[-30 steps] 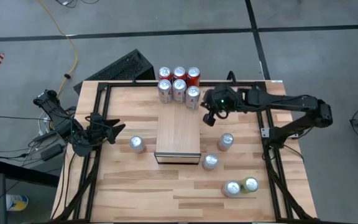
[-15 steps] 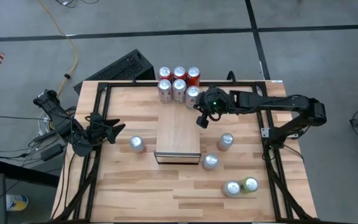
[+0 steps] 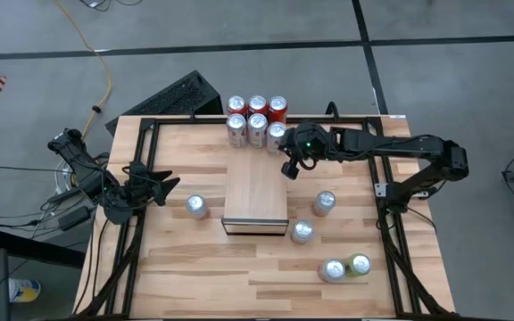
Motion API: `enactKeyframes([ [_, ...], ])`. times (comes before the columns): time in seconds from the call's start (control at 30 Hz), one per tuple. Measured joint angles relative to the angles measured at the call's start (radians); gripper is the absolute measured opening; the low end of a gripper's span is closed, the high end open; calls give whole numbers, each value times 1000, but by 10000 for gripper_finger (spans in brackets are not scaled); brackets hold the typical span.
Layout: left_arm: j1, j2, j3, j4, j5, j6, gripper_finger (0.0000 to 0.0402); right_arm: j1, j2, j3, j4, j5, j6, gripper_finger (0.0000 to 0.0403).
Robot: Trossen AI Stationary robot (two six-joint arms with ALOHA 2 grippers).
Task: Place canned beverage on shelf
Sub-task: Put the red-silver soda can on the shelf aligned with the other red-silver soda can
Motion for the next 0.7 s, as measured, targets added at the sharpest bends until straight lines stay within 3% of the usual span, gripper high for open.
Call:
enactKeyframes([
  [0.23,0,0,0,0,0,0,270,-1,0,0,-2,50,27,0],
  [0.7,0,0,0,-1,0,16,270,33,0,0,48,41,-7,0],
])
